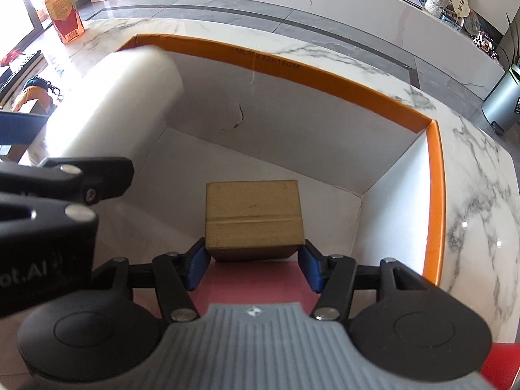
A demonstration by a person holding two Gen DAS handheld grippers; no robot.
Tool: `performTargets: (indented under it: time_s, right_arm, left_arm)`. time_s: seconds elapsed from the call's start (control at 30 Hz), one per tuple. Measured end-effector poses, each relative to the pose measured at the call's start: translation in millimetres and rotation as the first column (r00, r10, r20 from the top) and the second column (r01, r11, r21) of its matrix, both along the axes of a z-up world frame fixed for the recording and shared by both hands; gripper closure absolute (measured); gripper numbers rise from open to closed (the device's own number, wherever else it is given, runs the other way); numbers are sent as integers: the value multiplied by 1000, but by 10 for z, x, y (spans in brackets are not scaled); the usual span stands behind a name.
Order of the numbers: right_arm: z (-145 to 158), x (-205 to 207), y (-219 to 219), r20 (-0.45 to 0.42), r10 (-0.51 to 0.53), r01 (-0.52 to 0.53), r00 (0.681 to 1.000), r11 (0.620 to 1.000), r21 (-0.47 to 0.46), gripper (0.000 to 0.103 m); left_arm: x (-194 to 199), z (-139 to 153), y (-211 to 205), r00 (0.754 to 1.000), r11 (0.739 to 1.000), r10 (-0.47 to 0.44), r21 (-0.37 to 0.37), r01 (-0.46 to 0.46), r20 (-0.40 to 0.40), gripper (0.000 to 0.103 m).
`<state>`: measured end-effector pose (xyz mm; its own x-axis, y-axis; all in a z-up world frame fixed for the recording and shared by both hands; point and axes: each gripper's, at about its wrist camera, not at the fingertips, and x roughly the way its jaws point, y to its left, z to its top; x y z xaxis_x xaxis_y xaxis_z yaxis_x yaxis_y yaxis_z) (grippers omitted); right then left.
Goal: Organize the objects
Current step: 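Lower the white tube into the orange box and open the left tool, then withdraw both open tools from the orange box toward the table items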
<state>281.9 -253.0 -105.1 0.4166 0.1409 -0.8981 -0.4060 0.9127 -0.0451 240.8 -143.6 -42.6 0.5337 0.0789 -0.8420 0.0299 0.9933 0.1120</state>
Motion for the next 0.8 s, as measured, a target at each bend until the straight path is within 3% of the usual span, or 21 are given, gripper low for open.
performTargets:
  time_s: [0.1, 0.37, 0.6, 0.8]
  right_arm:
    - [0, 2, 4, -3, -5, 5, 1000, 1000, -1, 43]
    - [26, 0, -3, -4, -23, 23, 1000, 1000, 21, 43]
    - [46, -7, 15, -20, -41, 42, 999, 995, 92, 43]
    - [-8, 29, 253, -34, -45, 45, 998, 999, 1, 42]
  left_arm:
    - [-30, 27, -3, 1000, 1000, -13, 17, 12, 20, 14]
    - [-178, 332, 342, 998, 985, 16, -173, -4, 68, 14]
    - [-320, 478, 942, 982, 966, 168, -211, -147, 85, 14]
    - [-350, 412, 1278, 969, 936, 242, -270, -224, 37, 14]
